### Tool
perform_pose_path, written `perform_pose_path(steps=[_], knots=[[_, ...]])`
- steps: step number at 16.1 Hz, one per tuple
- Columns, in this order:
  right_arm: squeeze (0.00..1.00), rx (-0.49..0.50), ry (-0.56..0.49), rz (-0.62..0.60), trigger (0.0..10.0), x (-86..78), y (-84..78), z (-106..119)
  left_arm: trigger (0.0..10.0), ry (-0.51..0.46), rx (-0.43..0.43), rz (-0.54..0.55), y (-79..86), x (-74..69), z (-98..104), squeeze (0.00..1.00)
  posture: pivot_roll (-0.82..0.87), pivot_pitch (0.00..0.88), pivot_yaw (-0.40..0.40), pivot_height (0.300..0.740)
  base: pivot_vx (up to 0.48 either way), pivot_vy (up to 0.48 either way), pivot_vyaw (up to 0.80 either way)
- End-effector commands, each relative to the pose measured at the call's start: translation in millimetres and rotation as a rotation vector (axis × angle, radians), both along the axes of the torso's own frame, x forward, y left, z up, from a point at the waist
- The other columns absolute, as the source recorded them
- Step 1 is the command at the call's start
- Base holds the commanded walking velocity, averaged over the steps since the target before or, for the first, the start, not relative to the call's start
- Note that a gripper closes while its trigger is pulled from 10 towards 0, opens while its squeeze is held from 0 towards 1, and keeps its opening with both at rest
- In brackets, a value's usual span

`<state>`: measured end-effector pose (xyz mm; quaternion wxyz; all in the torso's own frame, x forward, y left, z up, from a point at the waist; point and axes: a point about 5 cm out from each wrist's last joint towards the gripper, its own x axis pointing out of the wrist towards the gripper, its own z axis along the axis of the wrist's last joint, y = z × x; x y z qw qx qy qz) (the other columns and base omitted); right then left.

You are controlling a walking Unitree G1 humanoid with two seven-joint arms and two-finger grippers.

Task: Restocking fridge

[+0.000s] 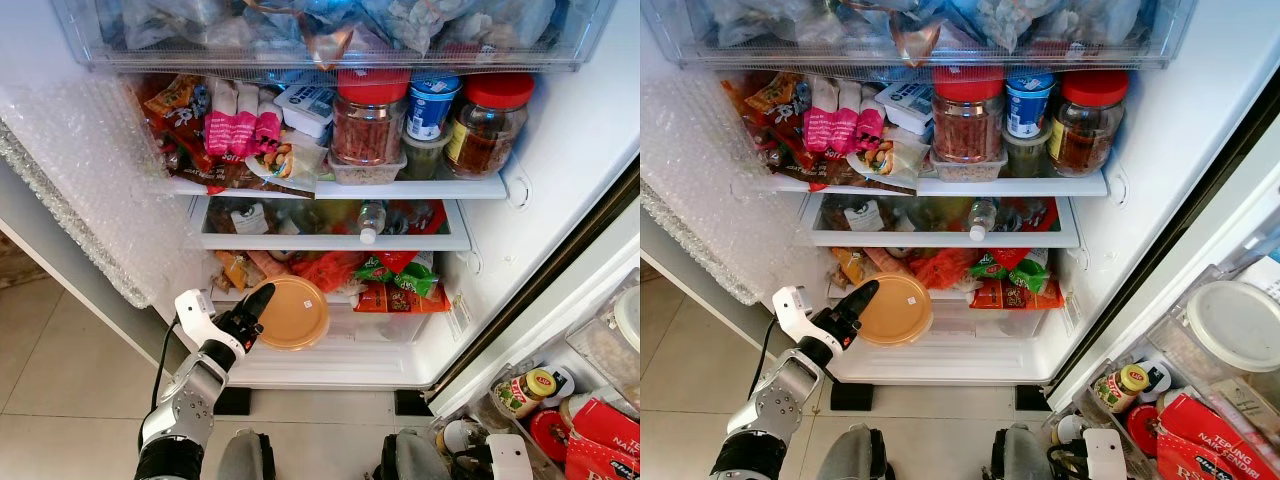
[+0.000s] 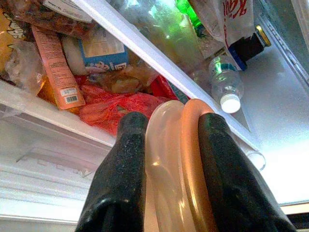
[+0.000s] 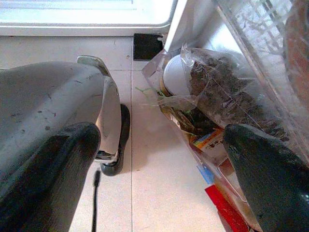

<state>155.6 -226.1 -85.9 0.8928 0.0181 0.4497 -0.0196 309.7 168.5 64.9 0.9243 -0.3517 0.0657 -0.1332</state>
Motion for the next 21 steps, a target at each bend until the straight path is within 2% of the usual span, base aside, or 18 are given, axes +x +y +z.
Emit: perform_pose_path(steps=[1,5,21], knots=[[0.0,0.034,0.074,0.004,10.0,-18.1,9.9,-9.8,10.0,-0.016,-0.005,-0.014,-1.0,1.5,4.3,0.0,-0.02,0.151,0.028,0.635,0.0,0.0,0.0],[0.0,0.032,0.075,0.01,10.0,-17.9,9.9,-9.7,10.0,-0.018,-0.005,-0.02,-1.1,1.8,5.0,0.0,-0.02,0.153,0.028,0.635,0.129,0.0,0.0],[0.0,0.034,0.078,0.023,10.0,-17.5,10.8,-9.8,10.0,-0.019,-0.001,-0.042,-3.4,1.6,4.9,0.0,-0.02,0.154,0.033,0.635,0.296,0.0,0.0]])
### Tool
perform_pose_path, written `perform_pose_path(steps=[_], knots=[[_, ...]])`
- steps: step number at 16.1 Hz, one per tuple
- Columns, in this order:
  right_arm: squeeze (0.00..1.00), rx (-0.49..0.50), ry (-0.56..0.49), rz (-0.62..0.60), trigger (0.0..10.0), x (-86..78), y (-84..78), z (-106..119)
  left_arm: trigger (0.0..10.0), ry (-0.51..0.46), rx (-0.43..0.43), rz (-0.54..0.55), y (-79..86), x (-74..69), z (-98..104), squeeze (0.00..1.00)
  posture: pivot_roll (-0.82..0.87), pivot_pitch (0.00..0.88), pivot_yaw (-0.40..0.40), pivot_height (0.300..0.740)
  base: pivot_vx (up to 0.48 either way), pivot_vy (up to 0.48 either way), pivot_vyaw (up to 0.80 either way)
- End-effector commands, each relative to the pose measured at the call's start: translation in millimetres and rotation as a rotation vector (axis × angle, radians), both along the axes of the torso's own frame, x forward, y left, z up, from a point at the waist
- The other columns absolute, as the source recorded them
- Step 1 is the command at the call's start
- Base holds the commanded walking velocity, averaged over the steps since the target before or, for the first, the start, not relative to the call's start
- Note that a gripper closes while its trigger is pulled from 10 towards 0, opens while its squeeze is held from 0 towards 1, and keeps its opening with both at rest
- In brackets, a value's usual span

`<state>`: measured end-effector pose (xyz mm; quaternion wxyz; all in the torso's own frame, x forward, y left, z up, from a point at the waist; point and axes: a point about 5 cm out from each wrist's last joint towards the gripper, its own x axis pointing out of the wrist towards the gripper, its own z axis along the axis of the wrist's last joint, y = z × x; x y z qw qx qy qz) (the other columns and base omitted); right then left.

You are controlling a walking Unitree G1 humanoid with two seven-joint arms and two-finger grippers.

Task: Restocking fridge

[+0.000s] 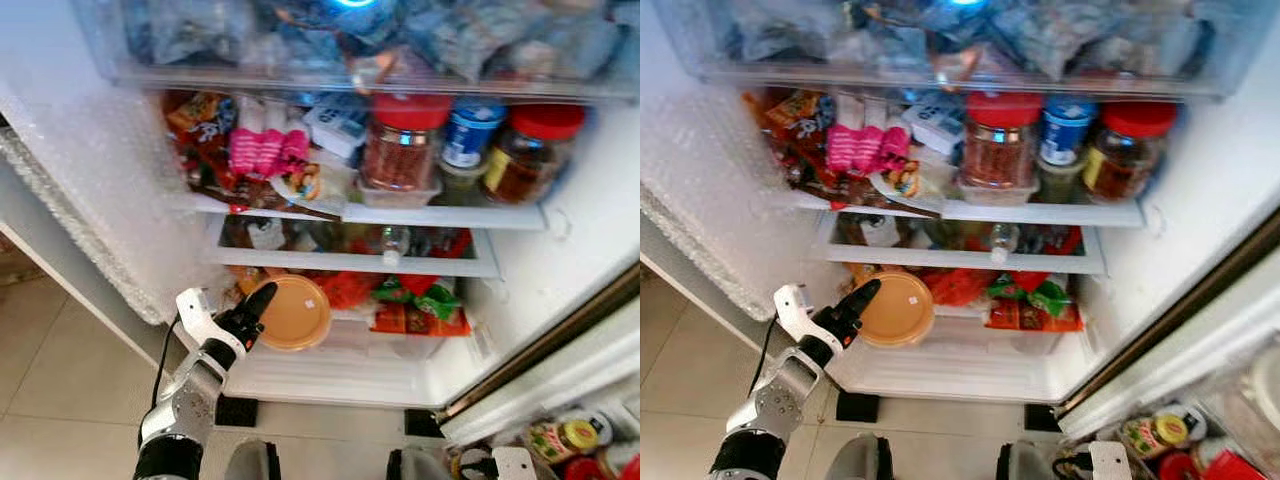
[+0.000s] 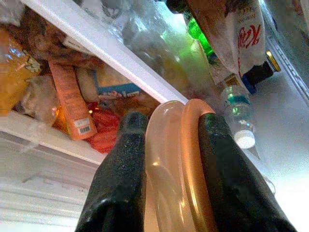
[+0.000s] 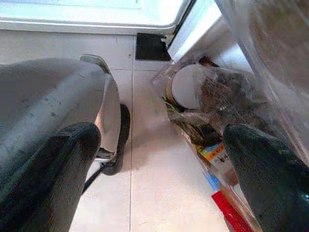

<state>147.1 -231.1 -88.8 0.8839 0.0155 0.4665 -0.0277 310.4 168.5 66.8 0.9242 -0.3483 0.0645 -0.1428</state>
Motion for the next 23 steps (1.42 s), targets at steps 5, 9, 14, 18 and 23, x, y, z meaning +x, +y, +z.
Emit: perform_pose_path(steps=[5,9,14,18,23], knots=[[0.0,0.049,0.041,0.035,10.0,-9.4,15.9,-7.0,10.0,-0.007,-0.01,-0.054,-6.3,0.5,2.9,0.0,-0.02,0.15,0.032,0.635,0.307,0.0,0.0],[0.0,0.061,0.052,0.049,10.0,-10.0,16.9,-7.5,10.0,-0.006,-0.008,-0.066,-6.6,0.1,2.8,0.0,-0.02,0.145,0.035,0.635,0.322,0.0,-0.49],[0.0,0.054,0.039,0.044,10.0,-8.9,17.2,-7.0,10.0,0.0,-0.027,-0.087,-7.8,1.5,2.5,0.0,-0.02,0.133,0.037,0.635,0.331,0.0,0.0],[0.0,0.056,0.036,0.044,10.0,-8.1,17.6,-6.8,10.0,0.013,-0.15,-0.042,-3.1,4.7,1.7,0.0,-0.02,0.145,0.037,0.635,0.31,0.0,0.0],[0.0,0.054,0.04,0.047,10.0,-8.9,16.6,-6.9,10.0,-0.035,-0.283,0.092,9.9,14.8,13.7,0.0,-0.03,0.16,0.027,0.635,0.052,0.0,0.0]])
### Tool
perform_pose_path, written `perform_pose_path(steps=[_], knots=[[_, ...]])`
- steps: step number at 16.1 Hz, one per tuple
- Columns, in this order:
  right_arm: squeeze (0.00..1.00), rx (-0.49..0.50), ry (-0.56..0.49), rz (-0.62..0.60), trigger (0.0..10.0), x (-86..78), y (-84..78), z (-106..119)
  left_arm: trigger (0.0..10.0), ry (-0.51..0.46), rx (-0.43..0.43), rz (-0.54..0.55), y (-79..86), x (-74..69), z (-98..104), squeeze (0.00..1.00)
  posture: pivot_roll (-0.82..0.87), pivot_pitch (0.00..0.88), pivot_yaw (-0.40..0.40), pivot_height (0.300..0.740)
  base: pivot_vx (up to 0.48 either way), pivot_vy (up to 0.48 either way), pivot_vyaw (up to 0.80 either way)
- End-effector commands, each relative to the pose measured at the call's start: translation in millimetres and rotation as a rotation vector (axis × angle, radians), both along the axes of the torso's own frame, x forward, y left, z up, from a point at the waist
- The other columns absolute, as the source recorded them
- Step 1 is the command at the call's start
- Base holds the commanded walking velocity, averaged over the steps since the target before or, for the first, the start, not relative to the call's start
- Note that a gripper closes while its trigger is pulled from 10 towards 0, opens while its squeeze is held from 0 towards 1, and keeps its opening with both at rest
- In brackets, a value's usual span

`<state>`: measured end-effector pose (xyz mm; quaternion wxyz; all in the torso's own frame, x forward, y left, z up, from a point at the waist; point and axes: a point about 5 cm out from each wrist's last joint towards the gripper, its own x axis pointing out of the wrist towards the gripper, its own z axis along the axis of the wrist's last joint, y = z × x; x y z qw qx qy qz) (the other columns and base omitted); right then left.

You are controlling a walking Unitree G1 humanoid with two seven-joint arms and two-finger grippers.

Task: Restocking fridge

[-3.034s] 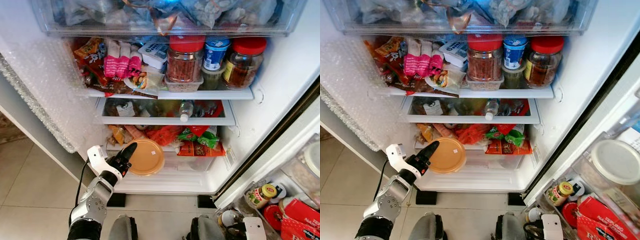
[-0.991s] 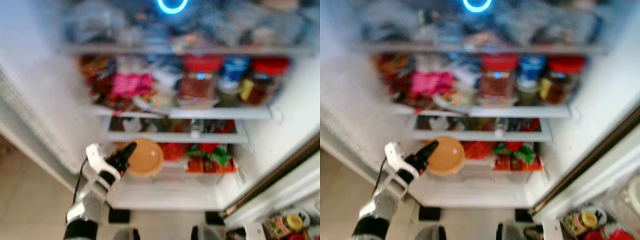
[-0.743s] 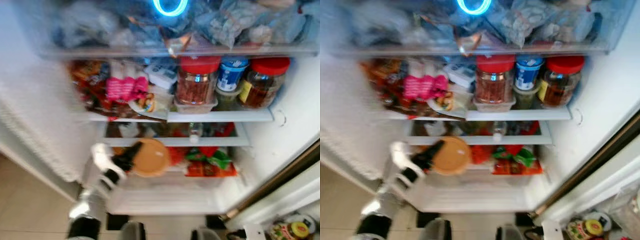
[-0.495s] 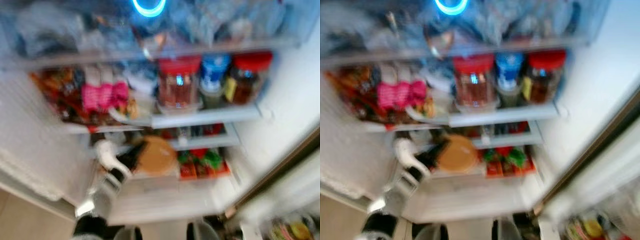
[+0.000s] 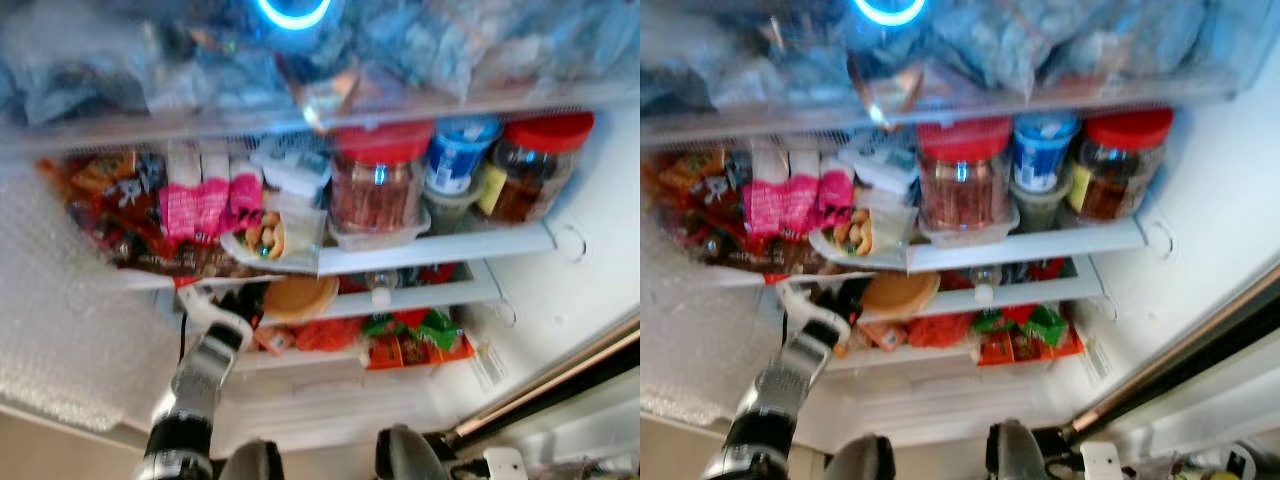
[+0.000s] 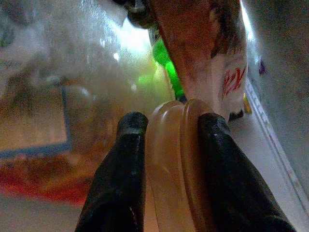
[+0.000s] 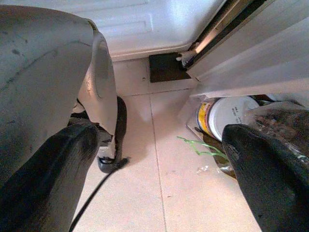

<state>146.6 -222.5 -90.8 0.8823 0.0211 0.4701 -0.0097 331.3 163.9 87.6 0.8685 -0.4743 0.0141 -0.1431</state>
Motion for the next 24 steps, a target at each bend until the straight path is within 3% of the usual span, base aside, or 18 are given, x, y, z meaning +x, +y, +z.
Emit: perform_pose_path(steps=[1,4,10,11,12,13,18,21,22,23,24], knots=[[0.0,0.026,0.033,0.027,10.0,-8.3,7.6,-4.7,10.0,0.032,-0.003,0.062,14.7,-3.3,-7.7,0.0,-0.03,0.162,0.023,0.635,0.0,0.0,0.0],[0.0,0.022,0.035,0.032,10.0,-8.7,5.8,-4.4,10.0,0.061,0.121,0.082,9.5,6.0,-10.2,0.0,-0.04,0.167,0.018,0.635,0.0,0.0,0.0],[0.0,0.02,0.04,0.041,10.0,-9.6,3.9,-4.3,10.0,0.064,0.176,0.132,1.4,24.3,0.1,0.0,-0.08,0.174,0.005,0.635,0.0,0.0,0.0],[0.0,0.019,0.04,0.039,10.0,-9.8,3.7,-4.3,8.4,0.058,0.187,0.129,1.1,25.2,0.7,0.0,-0.08,0.175,0.006,0.635,0.0,0.0,0.0],[0.0,0.017,0.041,0.031,10.0,-10.4,2.9,-4.4,8.6,0.076,0.15,0.14,2.1,24.9,-1.9,0.0,-0.09,0.178,0.006,0.635,0.0,0.0,0.0],[0.0,0.016,0.041,0.031,10.0,-10.7,2.6,-4.4,10.0,0.067,0.142,0.135,3.5,23.7,-2.7,0.0,-0.1,0.182,0.004,0.635,0.0,0.0,0.0],[0.0,0.015,0.053,0.04,10.0,-11.3,0.9,-4.5,10.0,0.08,0.194,0.225,25.6,18.0,-8.4,0.0,-0.09,0.189,-0.001,0.635,0.0,0.0,0.0],[0.0,0.016,0.052,0.049,10.0,-9.9,0.9,-3.9,10.0,0.09,0.157,0.273,32.4,20.2,-5.3,0.0,-0.1,0.186,-0.003,0.635,0.0,0.0,0.0],[0.0,0.014,0.05,0.05,10.0,-9.2,0.7,-3.6,10.0,0.083,0.155,0.255,27.6,22.1,-3.8,0.73,-0.1,0.183,-0.002,0.635,0.0,0.0,0.0],[0.0,0.014,0.05,0.049,10.0,-8.9,0.7,-3.6,10.0,0.082,0.148,0.256,27.0,22.4,-3.6,0.91,-0.1,0.181,-0.003,0.635,0.0,0.0,0.0],[0.0,0.014,0.049,0.049,10.0,-8.6,0.8,-3.5,10.0,0.083,0.137,0.256,26.8,22.6,-3.6,1.0,-0.1,0.181,-0.004,0.635,0.0,0.0,0.0]])
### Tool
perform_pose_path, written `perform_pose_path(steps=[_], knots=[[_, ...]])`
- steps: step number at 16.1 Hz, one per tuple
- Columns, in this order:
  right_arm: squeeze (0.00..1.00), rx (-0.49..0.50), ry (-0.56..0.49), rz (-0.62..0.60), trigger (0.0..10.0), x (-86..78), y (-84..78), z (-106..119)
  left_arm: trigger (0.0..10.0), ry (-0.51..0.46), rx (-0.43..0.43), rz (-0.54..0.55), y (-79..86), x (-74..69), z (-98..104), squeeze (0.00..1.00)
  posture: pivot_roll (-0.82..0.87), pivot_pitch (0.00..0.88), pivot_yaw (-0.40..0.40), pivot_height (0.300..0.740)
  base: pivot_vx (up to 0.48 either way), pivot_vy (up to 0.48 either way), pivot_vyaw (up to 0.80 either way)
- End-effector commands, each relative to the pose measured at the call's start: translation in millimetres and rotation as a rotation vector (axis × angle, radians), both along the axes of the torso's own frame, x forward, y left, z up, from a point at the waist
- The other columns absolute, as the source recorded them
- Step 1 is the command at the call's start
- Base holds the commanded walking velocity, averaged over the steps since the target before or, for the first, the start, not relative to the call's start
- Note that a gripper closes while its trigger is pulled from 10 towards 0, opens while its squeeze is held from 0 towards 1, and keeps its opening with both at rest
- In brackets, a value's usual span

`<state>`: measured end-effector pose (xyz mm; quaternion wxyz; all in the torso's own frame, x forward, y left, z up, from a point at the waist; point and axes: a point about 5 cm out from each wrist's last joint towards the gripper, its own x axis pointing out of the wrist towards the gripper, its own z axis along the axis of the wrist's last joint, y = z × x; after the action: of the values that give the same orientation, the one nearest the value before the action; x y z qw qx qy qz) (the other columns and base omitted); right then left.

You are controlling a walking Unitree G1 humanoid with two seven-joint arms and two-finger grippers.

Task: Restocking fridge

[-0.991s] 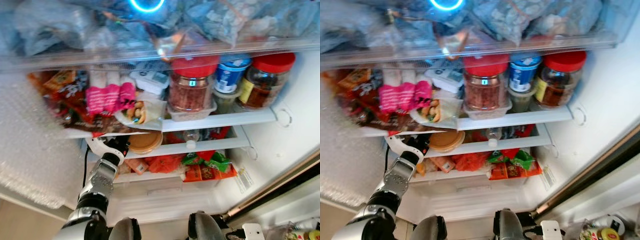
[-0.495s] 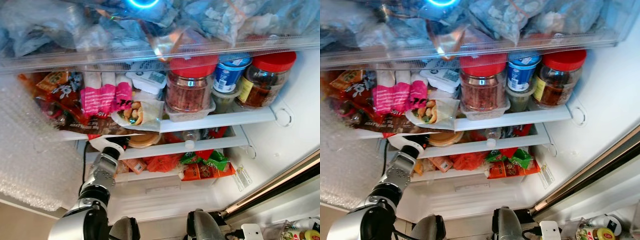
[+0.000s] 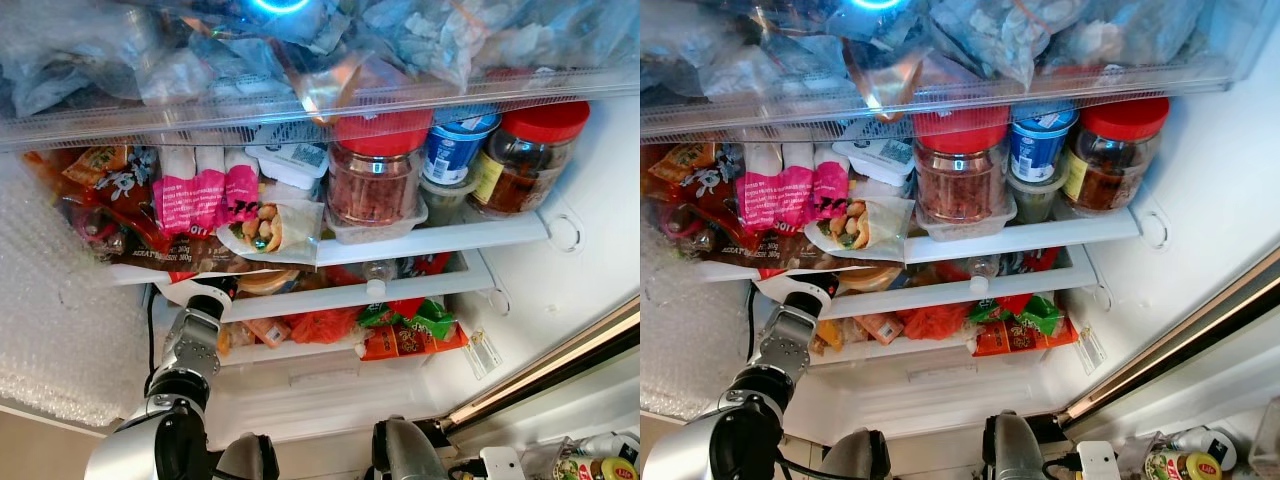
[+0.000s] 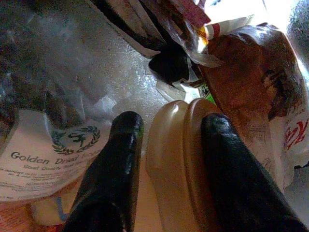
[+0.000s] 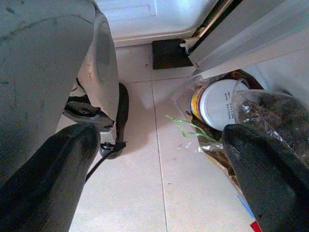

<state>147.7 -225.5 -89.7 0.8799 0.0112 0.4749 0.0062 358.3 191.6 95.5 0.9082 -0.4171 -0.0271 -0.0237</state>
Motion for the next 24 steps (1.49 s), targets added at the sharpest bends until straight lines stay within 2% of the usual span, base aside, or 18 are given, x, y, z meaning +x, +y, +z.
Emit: perform_pose_path(steps=[1,6,10,17,18,19,22,24], knots=[[0.0,0.014,0.039,0.014,10.0,-9.0,4.2,-4.5,10.0,0.053,-0.055,-0.011,-2.3,-4.3,-12.0,1.0,-0.1,0.179,-0.004,0.635,0.0,0.0,0.0],[0.0,0.017,0.039,0.016,10.0,-8.6,6.5,-4.9,10.0,-0.001,-0.076,-0.13,-14.4,-4.9,-9.8,1.0,-0.09,0.172,0.005,0.635,0.0,0.0,0.0],[0.0,0.02,0.037,0.01,10.0,-8.4,9.0,-5.4,10.0,-0.031,-0.043,-0.225,-22.9,-7.2,-8.3,1.0,-0.08,0.165,0.016,0.635,0.0,0.0,0.0],[0.0,0.024,0.034,0.007,10.0,-8.6,11.3,-5.9,10.0,-0.049,-0.005,-0.306,-33.4,-7.4,-3.4,1.0,-0.08,0.146,0.032,0.635,0.0,0.0,0.0],[0.0,0.025,0.033,0.006,10.0,-8.5,11.9,-5.9,10.0,-0.05,-0.001,-0.307,-32.8,-8.5,-3.7,0.59,-0.08,0.149,0.036,0.635,0.0,0.0,0.0],[0.0,0.027,0.032,0.005,10.0,-8.3,12.4,-6.0,10.0,-0.051,0.007,-0.313,-32.9,-11.5,-4.9,0.0,-0.07,0.156,0.038,0.635,0.0,0.0,0.0],[0.0,0.029,0.03,0.0,10.0,-7.8,13.4,-6.0,10.0,-0.069,0.042,-0.336,-33.9,-20.3,-5.1,0.0,-0.06,0.165,0.043,0.635,0.0,0.0,0.0],[0.0,0.032,0.029,0.0,10.0,-7.1,14.5,-6.0,10.0,-0.055,-0.022,-0.36,-34.7,-28.7,-12.9,0.0,-0.06,0.168,0.043,0.635,0.0,0.0,0.0]])
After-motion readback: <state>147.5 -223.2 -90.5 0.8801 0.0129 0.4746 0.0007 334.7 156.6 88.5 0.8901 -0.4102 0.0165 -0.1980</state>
